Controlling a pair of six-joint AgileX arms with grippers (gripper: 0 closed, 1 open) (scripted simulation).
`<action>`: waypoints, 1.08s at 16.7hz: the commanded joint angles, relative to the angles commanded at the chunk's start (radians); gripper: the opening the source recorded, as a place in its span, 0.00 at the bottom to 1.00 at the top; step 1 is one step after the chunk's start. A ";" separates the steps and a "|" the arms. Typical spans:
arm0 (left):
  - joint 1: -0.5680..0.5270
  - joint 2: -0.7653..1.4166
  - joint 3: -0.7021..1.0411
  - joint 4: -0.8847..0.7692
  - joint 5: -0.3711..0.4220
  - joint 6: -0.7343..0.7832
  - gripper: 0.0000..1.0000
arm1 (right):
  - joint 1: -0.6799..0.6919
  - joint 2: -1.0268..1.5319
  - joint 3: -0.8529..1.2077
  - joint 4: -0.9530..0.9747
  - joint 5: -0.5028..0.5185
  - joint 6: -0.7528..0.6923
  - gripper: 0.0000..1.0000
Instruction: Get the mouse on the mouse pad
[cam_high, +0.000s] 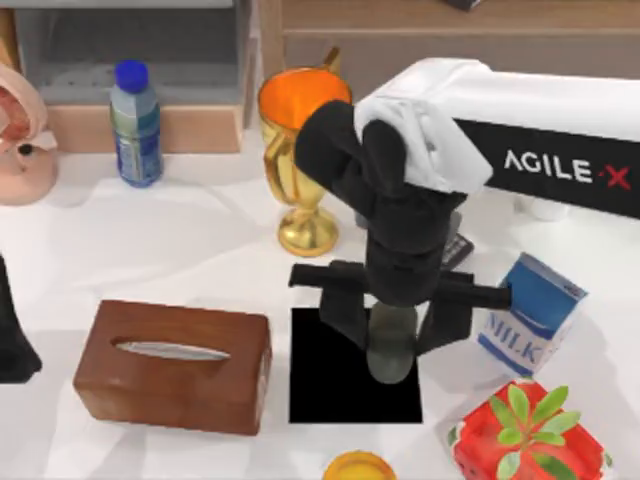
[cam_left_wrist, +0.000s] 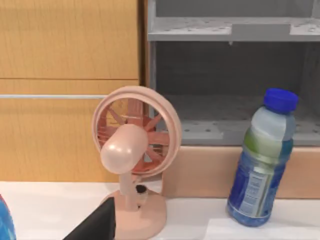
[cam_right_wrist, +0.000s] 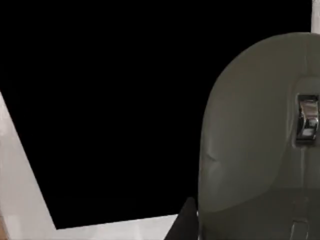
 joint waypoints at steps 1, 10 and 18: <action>0.000 0.000 0.000 0.000 0.000 0.000 1.00 | -0.004 0.001 -0.007 0.005 0.000 0.005 0.00; 0.000 0.000 0.000 0.000 0.000 0.000 1.00 | 0.038 0.001 -0.032 0.111 0.043 -0.046 0.00; 0.000 0.000 0.000 0.000 0.000 0.000 1.00 | 0.070 0.034 -0.035 0.166 0.049 -0.085 0.00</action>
